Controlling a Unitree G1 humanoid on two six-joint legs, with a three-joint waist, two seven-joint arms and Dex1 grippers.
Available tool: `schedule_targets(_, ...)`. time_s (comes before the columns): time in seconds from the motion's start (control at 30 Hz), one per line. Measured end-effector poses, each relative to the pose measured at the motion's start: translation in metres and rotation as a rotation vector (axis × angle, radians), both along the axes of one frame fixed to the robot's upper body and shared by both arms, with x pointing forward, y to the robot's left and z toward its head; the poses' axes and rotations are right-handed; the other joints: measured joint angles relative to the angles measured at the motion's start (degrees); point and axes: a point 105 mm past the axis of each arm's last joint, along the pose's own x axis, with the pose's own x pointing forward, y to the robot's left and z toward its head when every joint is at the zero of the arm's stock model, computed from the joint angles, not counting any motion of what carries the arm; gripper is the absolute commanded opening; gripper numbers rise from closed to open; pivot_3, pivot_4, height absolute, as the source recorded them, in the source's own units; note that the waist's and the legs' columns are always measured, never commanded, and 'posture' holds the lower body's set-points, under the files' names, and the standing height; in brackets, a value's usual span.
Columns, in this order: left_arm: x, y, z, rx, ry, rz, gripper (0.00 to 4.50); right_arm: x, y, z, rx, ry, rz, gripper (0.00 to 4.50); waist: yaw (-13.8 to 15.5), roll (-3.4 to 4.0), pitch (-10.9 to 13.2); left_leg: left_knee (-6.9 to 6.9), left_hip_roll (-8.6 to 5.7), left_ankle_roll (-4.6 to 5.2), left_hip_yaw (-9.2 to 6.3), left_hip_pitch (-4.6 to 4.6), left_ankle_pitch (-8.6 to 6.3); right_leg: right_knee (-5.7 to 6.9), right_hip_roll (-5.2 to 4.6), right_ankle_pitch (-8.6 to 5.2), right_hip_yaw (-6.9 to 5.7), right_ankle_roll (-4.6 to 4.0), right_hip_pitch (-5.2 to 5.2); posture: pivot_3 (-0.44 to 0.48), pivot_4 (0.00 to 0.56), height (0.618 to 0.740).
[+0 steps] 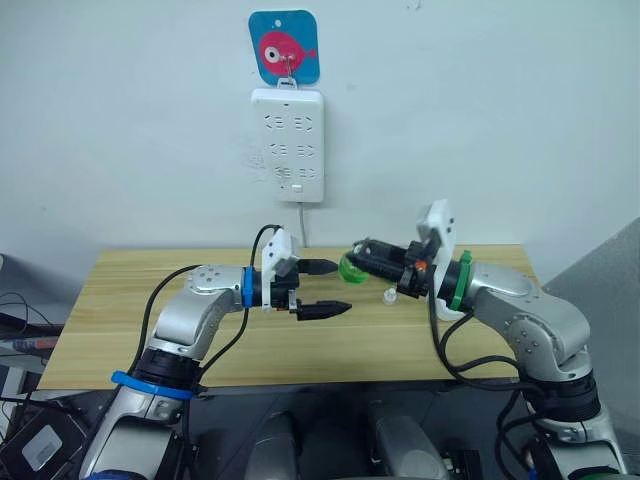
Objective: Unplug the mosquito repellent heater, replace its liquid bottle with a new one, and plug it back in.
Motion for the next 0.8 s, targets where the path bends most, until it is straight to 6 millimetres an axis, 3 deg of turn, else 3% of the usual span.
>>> schedule_targets(0.23,-0.013,-0.012,0.048,-0.308,0.21,-0.001,4.5,-0.001,-0.005,0.015,0.277,0.187,-0.045,0.82,-0.09,0.03,-0.1,0.0,0.0,0.0,0.0,-0.01,0.0,0.01,0.0,0.0,0.02,0.0,0.01,-0.198,0.145,0.723)
schedule_targets(0.7,-0.017,-0.02,0.059,-0.45,0.363,0.003,4.5,-0.01,-0.001,0.023,0.428,0.33,-0.023,0.82,-0.11,0.07,-0.7,-0.02,-0.04,0.01,0.06,-0.01,0.0,-0.01,0.07,0.0,0.11,0.01,0.0,-0.202,0.143,0.723)
schedule_targets(0.8,-0.017,-0.018,0.062,-0.469,0.368,0.009,3.91,-0.011,-0.001,0.026,0.453,0.342,-0.02,0.82,-0.11,0.06,-0.79,-0.02,-0.04,0.01,0.06,-0.01,0.0,-0.02,0.08,-0.01,0.12,0.01,0.0,-0.202,0.141,0.723)
